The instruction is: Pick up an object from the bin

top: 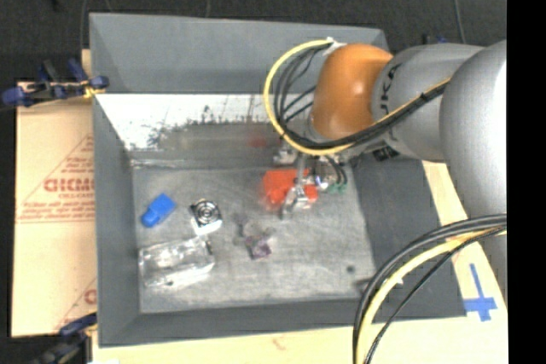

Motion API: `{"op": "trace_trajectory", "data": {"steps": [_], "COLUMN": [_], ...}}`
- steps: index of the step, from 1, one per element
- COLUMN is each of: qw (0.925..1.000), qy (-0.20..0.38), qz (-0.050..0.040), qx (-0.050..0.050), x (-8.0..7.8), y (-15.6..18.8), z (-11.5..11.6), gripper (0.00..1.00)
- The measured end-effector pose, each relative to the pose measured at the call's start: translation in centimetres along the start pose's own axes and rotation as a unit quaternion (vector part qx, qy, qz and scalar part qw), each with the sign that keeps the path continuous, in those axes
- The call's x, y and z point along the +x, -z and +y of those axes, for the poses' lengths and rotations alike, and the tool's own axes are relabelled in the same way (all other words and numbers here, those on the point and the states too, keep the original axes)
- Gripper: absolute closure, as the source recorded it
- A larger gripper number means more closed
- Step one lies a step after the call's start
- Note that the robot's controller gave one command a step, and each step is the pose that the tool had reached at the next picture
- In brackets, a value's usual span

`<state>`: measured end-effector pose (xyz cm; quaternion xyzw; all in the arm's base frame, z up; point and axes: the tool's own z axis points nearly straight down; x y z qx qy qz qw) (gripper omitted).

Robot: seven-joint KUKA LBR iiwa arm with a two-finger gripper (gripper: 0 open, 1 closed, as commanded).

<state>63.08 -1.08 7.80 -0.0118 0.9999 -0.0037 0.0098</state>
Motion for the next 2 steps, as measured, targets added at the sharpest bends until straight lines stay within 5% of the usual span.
{"op": "trace_trajectory", "data": {"steps": [1,2], "qw": [1.0,0.9998], "qy": [0.0,0.021], "qz": [0.0036,0.0028], "qx": [-0.001,-0.002], "x": [0.0,-0.9], "y": [0.2,12.9], "z": [0.0,0.5], "gripper": [1.0,1.0]}}
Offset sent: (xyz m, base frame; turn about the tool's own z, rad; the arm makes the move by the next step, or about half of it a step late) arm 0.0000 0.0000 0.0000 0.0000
